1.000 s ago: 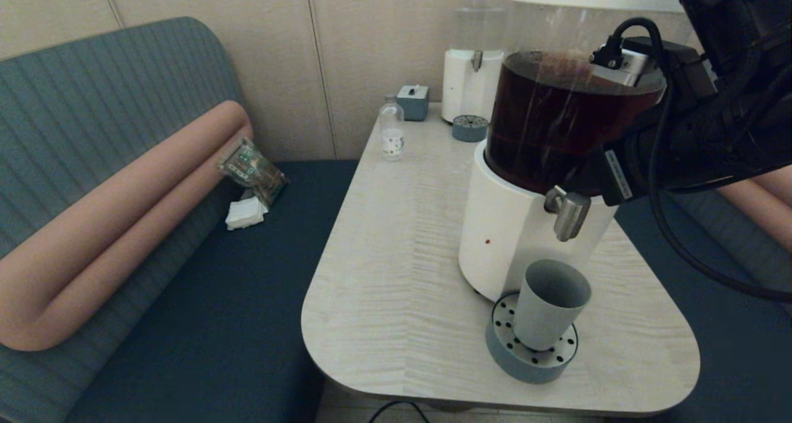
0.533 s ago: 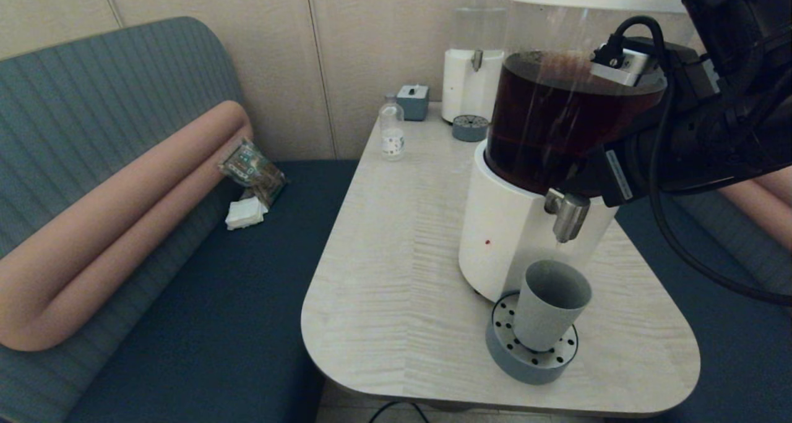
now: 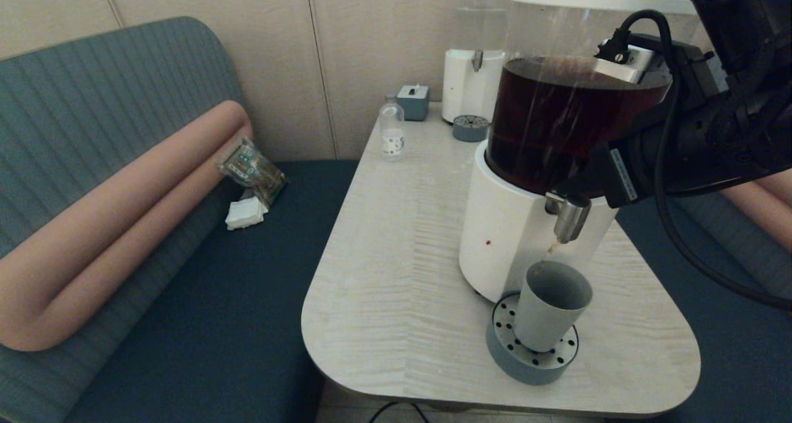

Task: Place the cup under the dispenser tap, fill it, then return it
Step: Turn on the faucet, then turn off the faucet

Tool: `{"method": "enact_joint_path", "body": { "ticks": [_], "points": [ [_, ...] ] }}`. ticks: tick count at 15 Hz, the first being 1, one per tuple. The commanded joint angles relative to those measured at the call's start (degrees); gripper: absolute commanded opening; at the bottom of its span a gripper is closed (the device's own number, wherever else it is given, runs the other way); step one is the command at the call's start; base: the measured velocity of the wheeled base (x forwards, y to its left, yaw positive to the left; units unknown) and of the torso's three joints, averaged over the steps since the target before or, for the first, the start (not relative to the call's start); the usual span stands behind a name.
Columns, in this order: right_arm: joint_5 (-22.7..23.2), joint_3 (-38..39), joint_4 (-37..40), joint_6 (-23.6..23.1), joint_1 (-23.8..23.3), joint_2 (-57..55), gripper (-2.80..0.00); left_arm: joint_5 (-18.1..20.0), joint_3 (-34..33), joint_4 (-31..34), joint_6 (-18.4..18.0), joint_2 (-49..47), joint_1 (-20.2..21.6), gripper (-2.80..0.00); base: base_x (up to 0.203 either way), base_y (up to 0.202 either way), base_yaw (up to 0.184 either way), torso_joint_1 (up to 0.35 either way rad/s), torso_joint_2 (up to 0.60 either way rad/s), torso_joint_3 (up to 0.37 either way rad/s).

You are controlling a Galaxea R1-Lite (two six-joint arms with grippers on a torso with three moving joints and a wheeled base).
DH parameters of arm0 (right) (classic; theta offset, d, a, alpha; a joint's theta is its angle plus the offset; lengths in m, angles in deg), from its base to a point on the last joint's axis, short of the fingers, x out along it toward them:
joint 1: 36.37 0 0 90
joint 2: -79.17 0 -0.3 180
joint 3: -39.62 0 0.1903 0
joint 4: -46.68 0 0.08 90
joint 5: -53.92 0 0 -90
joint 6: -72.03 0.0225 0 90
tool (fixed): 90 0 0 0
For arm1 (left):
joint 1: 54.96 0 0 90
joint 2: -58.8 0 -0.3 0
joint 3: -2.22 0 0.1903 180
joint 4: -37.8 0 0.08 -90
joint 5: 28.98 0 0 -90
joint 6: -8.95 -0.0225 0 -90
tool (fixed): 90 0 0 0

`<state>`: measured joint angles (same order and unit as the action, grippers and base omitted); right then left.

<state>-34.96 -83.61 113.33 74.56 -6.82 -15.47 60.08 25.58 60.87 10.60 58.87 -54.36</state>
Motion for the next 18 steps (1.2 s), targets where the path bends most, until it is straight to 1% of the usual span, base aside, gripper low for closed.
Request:
{"method": "enact_joint_path", "body": {
  "ticks": [1, 6, 9, 13, 18],
  "points": [
    [0.3, 0.0, 0.4, 0.0, 0.0, 0.2, -2.8, 0.0, -0.1, 0.0, 0.0, -0.1, 0.0, -2.8, 0.0, 0.0, 0.0, 0.0, 0.0, 0.0],
    [0.3, -0.1, 0.0, 0.2, -0.7, 0.9, -2.8, 0.0, -0.1, 0.0, 0.0, -0.1, 0.0, -2.8, 0.0, 0.0, 0.0, 0.0, 0.0, 0.0],
    [0.2, 0.3, 0.0, 0.2, -1.3, 3.6, -2.8, 0.0, -0.1, 0.0, 0.0, -0.1, 0.0, -2.8, 0.0, 0.0, 0.0, 0.0, 0.0, 0.0],
    [-0.1, 2.5, -0.1, 0.1, -2.0, 8.5, -2.8, 0.0, -0.1, 0.0, 0.0, -0.1, 0.0, -2.8, 0.0, 0.0, 0.0, 0.0, 0.0, 0.0],
    [-0.2, 8.5, -0.1, -0.1, -5.7, 18.6, -2.8, 0.0, -0.1, 0.0, 0.0, -0.1, 0.0, -2.8, 0.0, 0.0, 0.0, 0.0, 0.0, 0.0]
  ]
}}
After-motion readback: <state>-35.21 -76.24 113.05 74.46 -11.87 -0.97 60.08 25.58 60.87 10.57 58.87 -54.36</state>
